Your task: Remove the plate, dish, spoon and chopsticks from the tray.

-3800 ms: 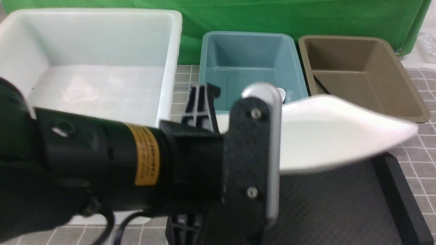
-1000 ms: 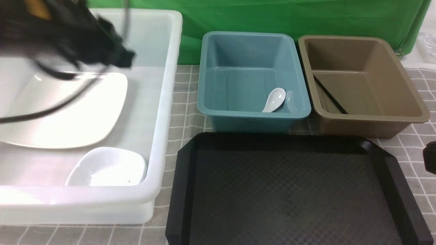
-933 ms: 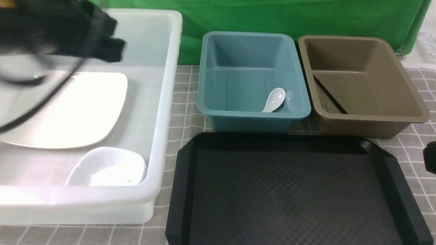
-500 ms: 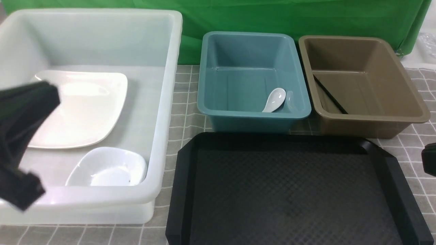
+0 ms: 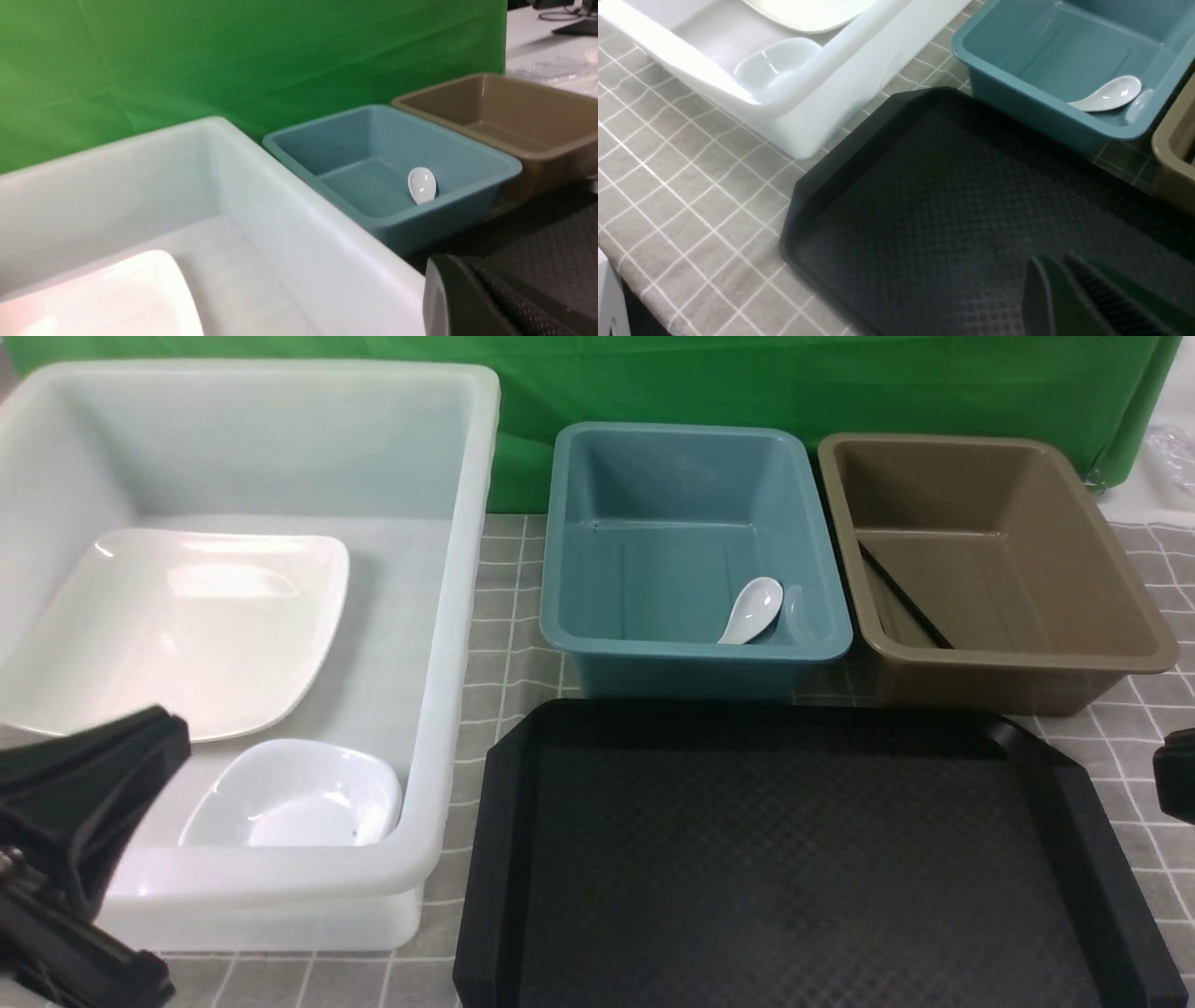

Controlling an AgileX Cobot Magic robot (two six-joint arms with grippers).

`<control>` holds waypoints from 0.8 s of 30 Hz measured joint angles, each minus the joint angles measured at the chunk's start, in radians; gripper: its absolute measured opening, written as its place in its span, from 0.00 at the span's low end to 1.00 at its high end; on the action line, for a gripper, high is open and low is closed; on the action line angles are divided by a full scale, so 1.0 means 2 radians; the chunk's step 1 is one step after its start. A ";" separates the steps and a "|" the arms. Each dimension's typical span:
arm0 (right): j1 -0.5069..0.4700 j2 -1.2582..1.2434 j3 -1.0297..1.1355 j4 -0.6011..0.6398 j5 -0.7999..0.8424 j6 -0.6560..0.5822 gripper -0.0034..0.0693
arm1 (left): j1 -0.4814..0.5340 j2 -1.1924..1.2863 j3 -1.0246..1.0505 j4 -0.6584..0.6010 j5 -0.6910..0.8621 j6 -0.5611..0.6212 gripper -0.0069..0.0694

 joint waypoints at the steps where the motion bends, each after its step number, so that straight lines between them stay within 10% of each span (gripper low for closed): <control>1: -0.006 0.000 0.000 0.004 0.000 0.000 0.15 | 0.000 0.000 0.003 0.000 0.000 0.000 0.10; 10: -0.163 -0.050 0.058 0.022 -0.074 -0.043 0.08 | 0.000 0.000 0.031 0.004 -0.004 0.000 0.10; 17: -0.341 -0.191 0.356 0.035 -0.318 -0.079 0.07 | 0.000 0.000 0.032 0.004 -0.003 0.000 0.10; 24: -0.400 -0.323 0.506 0.036 -0.359 -0.081 0.07 | 0.000 0.000 0.032 0.004 -0.004 0.000 0.10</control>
